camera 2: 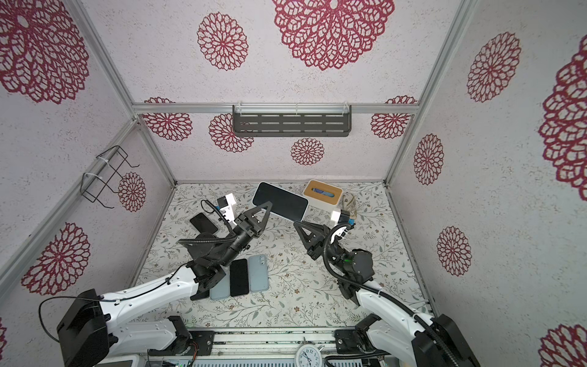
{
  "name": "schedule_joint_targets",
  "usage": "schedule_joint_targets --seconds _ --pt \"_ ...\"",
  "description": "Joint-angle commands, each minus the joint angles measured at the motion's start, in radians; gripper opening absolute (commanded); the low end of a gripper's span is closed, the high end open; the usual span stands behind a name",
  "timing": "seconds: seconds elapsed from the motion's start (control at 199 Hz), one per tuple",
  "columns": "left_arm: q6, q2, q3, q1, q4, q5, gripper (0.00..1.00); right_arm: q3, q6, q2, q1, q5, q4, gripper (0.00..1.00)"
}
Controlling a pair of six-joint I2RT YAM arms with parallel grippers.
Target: Take the phone out of the phone case
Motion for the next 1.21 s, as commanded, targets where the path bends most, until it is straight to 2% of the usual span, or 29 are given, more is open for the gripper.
schedule_joint_targets --seconds 0.0,0.111,0.231,0.387,0.482,0.623,0.703,0.929,1.2 --pt "-0.088 -0.033 0.096 0.007 -0.156 0.019 0.0 -0.018 -0.331 -0.061 0.009 -0.134 -0.119 0.0" --pt "-0.095 -0.043 0.139 0.001 -0.234 0.062 0.0 -0.02 -0.474 -0.111 -0.001 -0.165 -0.165 0.0" --pt "-0.076 -0.062 0.165 -0.001 -0.31 0.087 0.0 0.008 -0.541 -0.156 -0.041 -0.164 -0.222 0.0" --pt "-0.061 -0.062 0.168 -0.001 -0.33 0.137 0.0 0.062 -0.528 -0.161 -0.097 -0.204 -0.251 0.0" --pt "-0.043 -0.086 0.141 0.024 -0.311 0.14 0.0 0.037 -0.486 -0.174 -0.101 -0.223 -0.217 0.0" --pt "-0.011 -0.136 0.083 0.071 -0.262 0.12 0.0 -0.098 -0.309 -0.194 -0.1 -0.19 -0.006 0.45" --pt "0.005 -0.124 0.059 0.071 -0.17 0.13 0.0 -0.141 -0.202 -0.172 -0.096 -0.168 0.106 0.59" --pt "0.006 -0.072 0.048 0.067 -0.056 0.149 0.0 -0.114 -0.017 -0.064 -0.077 -0.134 0.294 0.72" --pt "0.01 -0.055 0.037 0.047 -0.031 0.139 0.0 -0.055 0.062 0.038 -0.071 -0.12 0.357 0.73"
